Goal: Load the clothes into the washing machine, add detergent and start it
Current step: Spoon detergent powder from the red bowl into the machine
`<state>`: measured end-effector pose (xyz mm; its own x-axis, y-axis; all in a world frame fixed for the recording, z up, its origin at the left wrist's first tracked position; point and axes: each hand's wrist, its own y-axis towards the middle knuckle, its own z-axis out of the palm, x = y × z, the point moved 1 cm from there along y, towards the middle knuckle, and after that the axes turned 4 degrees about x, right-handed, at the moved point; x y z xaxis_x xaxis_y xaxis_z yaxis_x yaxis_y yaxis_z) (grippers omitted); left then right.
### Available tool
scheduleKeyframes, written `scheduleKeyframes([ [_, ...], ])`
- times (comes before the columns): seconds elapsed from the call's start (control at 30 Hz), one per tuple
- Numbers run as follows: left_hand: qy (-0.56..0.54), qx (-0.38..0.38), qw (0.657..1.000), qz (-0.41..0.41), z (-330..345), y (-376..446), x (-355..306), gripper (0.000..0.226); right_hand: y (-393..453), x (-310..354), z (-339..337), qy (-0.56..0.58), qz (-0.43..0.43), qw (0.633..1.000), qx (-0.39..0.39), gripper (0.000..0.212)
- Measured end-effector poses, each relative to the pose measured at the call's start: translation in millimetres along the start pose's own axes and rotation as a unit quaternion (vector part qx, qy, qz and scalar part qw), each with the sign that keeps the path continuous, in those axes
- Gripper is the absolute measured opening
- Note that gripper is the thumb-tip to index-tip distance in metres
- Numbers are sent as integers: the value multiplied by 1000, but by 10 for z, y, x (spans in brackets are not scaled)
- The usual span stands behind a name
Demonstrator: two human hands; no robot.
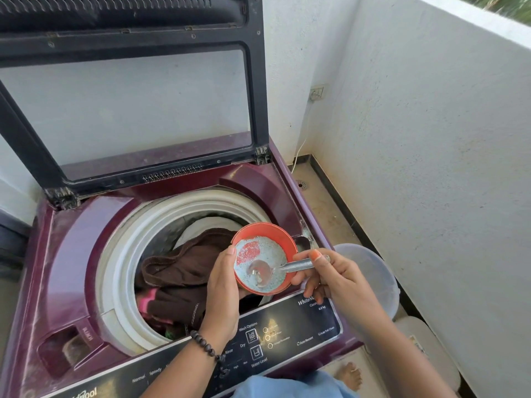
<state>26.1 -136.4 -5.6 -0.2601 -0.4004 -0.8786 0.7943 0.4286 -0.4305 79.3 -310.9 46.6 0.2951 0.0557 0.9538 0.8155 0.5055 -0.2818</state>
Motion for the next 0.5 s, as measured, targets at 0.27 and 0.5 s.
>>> scheduleKeyframes([
  [0.27, 18, 4, 1000, -15, 29, -3, -32, 43, 36, 0, 18, 8, 17, 999, 43, 35],
  [0.5, 35, -6, 999, -19, 49, -40, -76, 47, 80, 24, 48, 10, 18, 996, 86, 31],
])
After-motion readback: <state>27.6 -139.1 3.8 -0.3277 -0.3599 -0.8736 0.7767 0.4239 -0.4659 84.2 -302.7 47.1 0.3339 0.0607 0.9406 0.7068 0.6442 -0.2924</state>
